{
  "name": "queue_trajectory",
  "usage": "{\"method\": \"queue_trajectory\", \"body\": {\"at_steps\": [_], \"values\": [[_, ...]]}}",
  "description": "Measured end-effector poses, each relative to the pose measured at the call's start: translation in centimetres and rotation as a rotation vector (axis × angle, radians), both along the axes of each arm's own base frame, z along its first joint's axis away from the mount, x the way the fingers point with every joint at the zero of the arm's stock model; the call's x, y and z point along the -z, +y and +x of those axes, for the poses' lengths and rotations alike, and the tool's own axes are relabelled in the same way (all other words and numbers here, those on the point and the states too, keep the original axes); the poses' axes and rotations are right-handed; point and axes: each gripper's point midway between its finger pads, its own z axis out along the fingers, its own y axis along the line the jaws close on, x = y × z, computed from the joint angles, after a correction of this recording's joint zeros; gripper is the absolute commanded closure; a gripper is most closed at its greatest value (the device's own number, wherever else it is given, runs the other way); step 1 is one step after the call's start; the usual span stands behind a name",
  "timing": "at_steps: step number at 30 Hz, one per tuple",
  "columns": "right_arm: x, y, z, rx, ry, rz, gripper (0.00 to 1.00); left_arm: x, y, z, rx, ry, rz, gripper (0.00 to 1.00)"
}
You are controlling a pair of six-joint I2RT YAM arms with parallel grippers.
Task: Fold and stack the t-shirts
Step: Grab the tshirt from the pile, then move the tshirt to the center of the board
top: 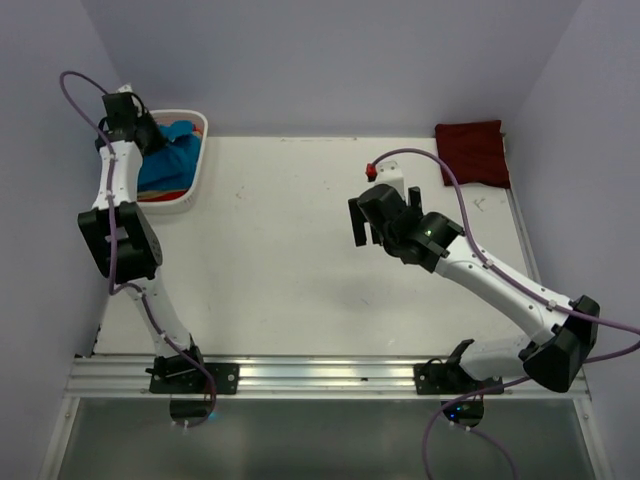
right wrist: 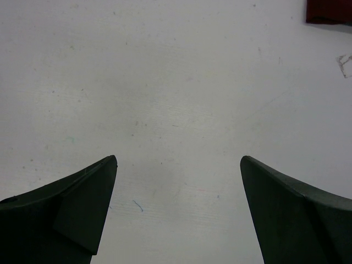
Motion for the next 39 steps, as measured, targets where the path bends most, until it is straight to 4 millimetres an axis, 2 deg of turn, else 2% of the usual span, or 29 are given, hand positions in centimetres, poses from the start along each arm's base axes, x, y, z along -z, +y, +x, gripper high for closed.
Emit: {"method": "queue_trajectory", "body": {"at_steps": [1, 5, 7, 10, 14, 17, 20, 23, 25, 26, 27, 30, 31, 33, 35, 36, 37, 38, 39], "values": [[0.2, 0.0, 0.1, 0.004, 0.003, -0.001, 0.01, -3.0, -0.3, -0.3, 0.004, -0.053, 0.008, 1.00], [1.1, -0.2, 0.3, 0.020, 0.017, -0.005, 0.01, -11.1, -1.9, -1.7, 0.023, -0.199, 0.035, 1.00], [1.4, -0.5, 0.4, 0.034, 0.022, -0.003, 0.01, -14.2, -3.0, -2.5, 0.040, -0.256, 0.041, 1.00], [1.7, -1.2, 0.8, 0.071, 0.027, 0.018, 0.01, -17.7, -6.2, -3.6, 0.111, -0.325, 0.034, 1.00], [2.1, -2.9, 1.5, 0.151, 0.030, 0.058, 0.01, -19.9, -13.3, -4.5, 0.314, -0.374, -0.039, 1.00], [1.8, -5.3, 1.6, 0.233, 0.013, 0.104, 0.01, -20.1, -19.5, -5.8, 0.507, -0.374, -0.133, 1.00], [0.6, -7.5, 1.0, 0.307, -0.036, 0.155, 0.01, -20.6, -25.6, -8.0, 0.693, -0.365, -0.235, 1.00], [-1.2, -8.9, 0.0, 0.348, -0.106, 0.212, 0.01, -23.5, -31.6, -10.8, 0.867, -0.432, -0.402, 1.00], [-2.3, -9.8, -0.7, 0.365, -0.154, 0.248, 0.01, -26.4, -33.9, -13.3, 0.945, -0.503, -0.492, 1.00], [-2.7, -10.1, -1.1, 0.370, -0.173, 0.263, 0.01, -27.9, -34.5, -14.4, 0.973, -0.540, -0.520, 1.00], [-3.1, -10.5, -1.5, 0.375, -0.193, 0.278, 0.01, -30.2, -34.8, -15.9, 0.996, -0.604, -0.542, 1.00], [-3.7, -11.2, -2.3, 0.380, -0.231, 0.304, 0.01, -36.0, -34.1, -20.4, 1.013, -0.780, -0.561, 1.00], [-3.7, -11.3, -2.3, 0.380, -0.236, 0.309, 0.01, -37.4, -33.5, -22.2, 1.002, -0.833, -0.566, 1.00], [-3.7, -11.3, -2.4, 0.379, -0.238, 0.311, 0.01, -38.9, -32.2, -26.0, 0.951, -0.932, -0.567, 1.00], [-3.3, -11.2, -2.2, 0.379, -0.227, 0.300, 0.01, -37.7, -30.9, -28.5, 0.870, -0.949, -0.581, 1.00], [-3.1, -11.1, -2.1, 0.379, -0.222, 0.295, 0.01, -36.3, -30.1, -29.3, 0.810, -0.954, -0.587, 1.00], [-2.8, -11.0, -1.9, 0.378, -0.211, 0.286, 0.01, -34.3, -29.3, -30.2, 0.751, -0.940, -0.593, 1.00], [-2.5, -10.8, -1.8, 0.377, -0.199, 0.276, 0.01, -32.3, -28.7, -30.4, 0.698, -0.913, -0.601, 1.00], [-2.1, -10.7, -1.7, 0.374, -0.188, 0.267, 0.01, -29.4, -28.0, -30.3, 0.628, -0.877, -0.611, 1.00]]}}
